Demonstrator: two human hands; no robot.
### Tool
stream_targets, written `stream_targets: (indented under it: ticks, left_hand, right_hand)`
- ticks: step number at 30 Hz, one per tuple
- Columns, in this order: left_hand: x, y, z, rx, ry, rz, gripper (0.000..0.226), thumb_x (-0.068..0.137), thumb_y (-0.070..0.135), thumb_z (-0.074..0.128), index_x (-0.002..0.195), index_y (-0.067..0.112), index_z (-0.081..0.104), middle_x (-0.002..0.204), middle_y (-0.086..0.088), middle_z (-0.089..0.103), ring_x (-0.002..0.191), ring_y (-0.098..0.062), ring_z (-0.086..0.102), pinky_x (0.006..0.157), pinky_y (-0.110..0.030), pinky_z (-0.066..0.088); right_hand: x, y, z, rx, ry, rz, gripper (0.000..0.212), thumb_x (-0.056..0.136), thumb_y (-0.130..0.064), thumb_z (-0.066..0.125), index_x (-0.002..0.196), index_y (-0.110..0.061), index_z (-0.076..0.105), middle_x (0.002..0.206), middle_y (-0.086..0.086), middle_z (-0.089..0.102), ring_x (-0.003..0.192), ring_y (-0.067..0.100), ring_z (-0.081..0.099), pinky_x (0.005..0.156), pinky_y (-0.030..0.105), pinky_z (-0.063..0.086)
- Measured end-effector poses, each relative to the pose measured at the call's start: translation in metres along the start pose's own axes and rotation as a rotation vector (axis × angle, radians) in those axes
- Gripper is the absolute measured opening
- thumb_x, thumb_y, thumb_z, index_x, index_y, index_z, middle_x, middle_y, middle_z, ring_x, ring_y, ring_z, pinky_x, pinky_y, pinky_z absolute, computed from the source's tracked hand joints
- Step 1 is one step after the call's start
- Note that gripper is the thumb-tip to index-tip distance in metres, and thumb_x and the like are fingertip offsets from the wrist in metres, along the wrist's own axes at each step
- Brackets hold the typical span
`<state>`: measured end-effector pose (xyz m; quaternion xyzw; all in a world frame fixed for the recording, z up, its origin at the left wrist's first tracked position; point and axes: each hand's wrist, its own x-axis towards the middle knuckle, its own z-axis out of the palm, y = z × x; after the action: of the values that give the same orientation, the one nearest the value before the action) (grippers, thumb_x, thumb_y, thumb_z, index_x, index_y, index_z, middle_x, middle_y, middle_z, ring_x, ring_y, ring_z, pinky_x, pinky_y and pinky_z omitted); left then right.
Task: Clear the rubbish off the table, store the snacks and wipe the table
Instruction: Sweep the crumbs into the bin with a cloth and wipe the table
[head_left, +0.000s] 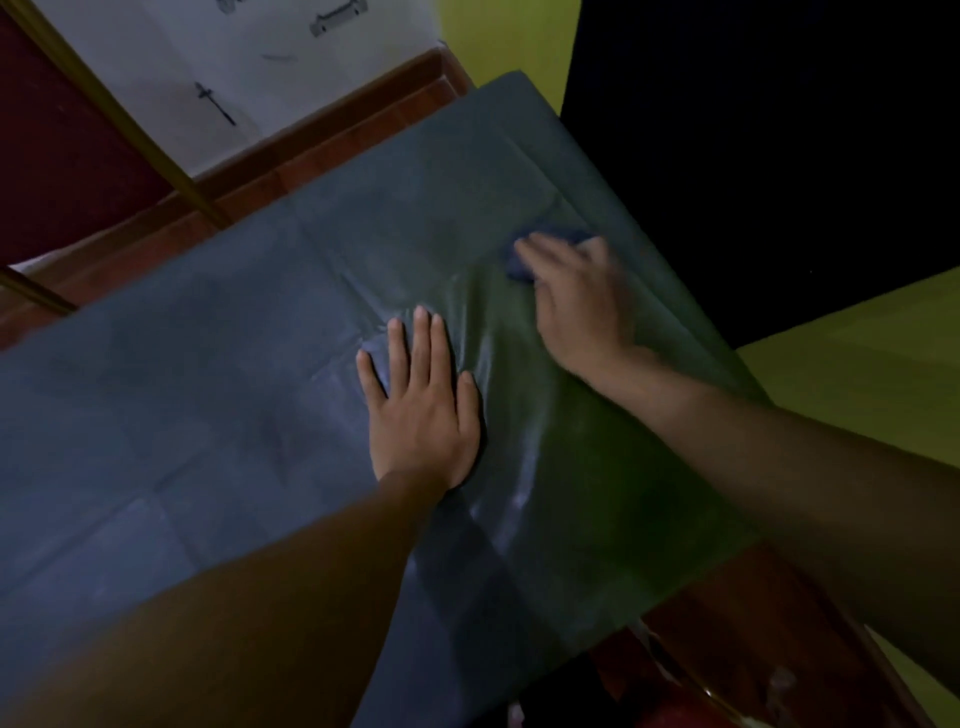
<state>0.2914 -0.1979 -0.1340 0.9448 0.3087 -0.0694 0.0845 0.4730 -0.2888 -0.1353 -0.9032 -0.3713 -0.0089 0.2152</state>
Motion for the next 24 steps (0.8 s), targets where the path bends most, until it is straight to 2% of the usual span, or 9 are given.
stream_targets:
  ticks: [2,4,8,10,13,15,21,22,24]
  left_hand:
    - [0.000,-0.001,0.000,0.014,-0.009,0.006,0.065,0.101,0.048,0.006,0.158,0.016,-0.001,0.165,0.000,-0.008,0.151,-0.019,-0.016,0.120,-0.055,-0.006]
    - [0.000,-0.001,-0.001,0.022,-0.011,0.004,0.065,0.101,0.047,0.007,0.158,0.016,0.000,0.165,-0.001,-0.007,0.151,-0.020,-0.015,0.120,-0.055,-0.005]
    - [0.001,0.000,-0.002,0.014,-0.027,0.003,0.065,0.102,0.046,0.011,0.158,0.016,0.001,0.165,-0.001,-0.005,0.151,-0.022,-0.014,0.120,-0.057,-0.003]
    - [0.002,0.000,-0.003,0.012,-0.041,0.015,0.065,0.102,0.046,0.011,0.158,0.015,0.000,0.165,-0.001,-0.007,0.151,-0.022,-0.016,0.120,-0.057,-0.003]
    - [0.001,-0.002,-0.005,0.012,-0.059,0.022,0.065,0.102,0.047,0.009,0.158,0.015,-0.002,0.165,-0.002,-0.009,0.151,-0.023,-0.017,0.120,-0.058,-0.003]
    - [0.001,-0.002,-0.006,0.011,-0.064,0.017,0.065,0.102,0.047,0.010,0.158,0.015,-0.002,0.165,-0.002,-0.009,0.151,-0.023,-0.017,0.120,-0.058,-0.002]
    - [0.003,-0.001,-0.007,0.015,-0.086,0.017,0.066,0.102,0.047,0.014,0.158,0.016,-0.003,0.165,-0.002,-0.010,0.151,-0.023,-0.018,0.120,-0.059,-0.002]
    - [0.003,-0.001,-0.008,0.015,-0.089,0.017,0.066,0.102,0.047,0.014,0.158,0.016,-0.003,0.165,-0.002,-0.010,0.150,-0.023,-0.018,0.120,-0.058,-0.003]
    - [0.003,-0.002,-0.007,0.014,-0.090,0.016,0.066,0.102,0.046,0.014,0.158,0.016,-0.003,0.165,-0.002,-0.010,0.151,-0.023,-0.018,0.120,-0.058,-0.003]
  right_hand:
    - [-0.007,-0.010,0.007,-0.008,-0.085,-0.295,0.047,0.090,-0.013,0.054,0.135,-0.021,0.063,0.138,-0.004,0.062,0.095,0.030,0.054,0.081,0.040,0.046]
    - [0.003,-0.006,0.009,-0.047,-0.107,-0.365,0.047,0.090,-0.013,0.056,0.135,-0.024,0.064,0.139,-0.006,0.061,0.097,0.028,0.055,0.079,0.039,0.042]
    - [0.053,-0.008,0.016,-0.067,-0.010,0.088,0.050,0.094,-0.015,0.050,0.140,-0.031,0.057,0.145,-0.013,0.054,0.109,0.028,0.051,0.087,0.039,0.037]
    - [0.062,-0.026,0.020,-0.041,0.010,0.151,0.048,0.095,-0.017,0.048,0.140,-0.031,0.057,0.145,-0.014,0.053,0.110,0.028,0.050,0.088,0.038,0.037]
    - [0.050,-0.037,0.027,0.025,-0.081,-0.232,0.046,0.094,-0.021,0.045,0.136,-0.025,0.063,0.142,-0.007,0.059,0.101,0.030,0.053,0.085,0.040,0.042]
    - [0.063,-0.024,0.027,0.004,-0.118,-0.353,0.047,0.093,-0.017,0.048,0.136,-0.026,0.063,0.143,-0.007,0.059,0.100,0.030,0.054,0.085,0.040,0.039]
    - [0.144,-0.009,0.024,-0.084,0.025,0.254,0.044,0.097,-0.011,0.043,0.134,-0.032,0.056,0.145,-0.013,0.051,0.118,0.031,0.046,0.095,0.041,0.037]
    - [0.146,-0.015,0.024,-0.045,0.026,0.275,0.041,0.098,-0.012,0.043,0.131,-0.032,0.058,0.142,-0.011,0.053,0.117,0.031,0.047,0.095,0.041,0.037]
    - [0.138,-0.026,0.030,-0.024,-0.021,0.088,0.040,0.097,-0.015,0.042,0.131,-0.031,0.059,0.140,-0.009,0.056,0.113,0.031,0.049,0.094,0.043,0.039]
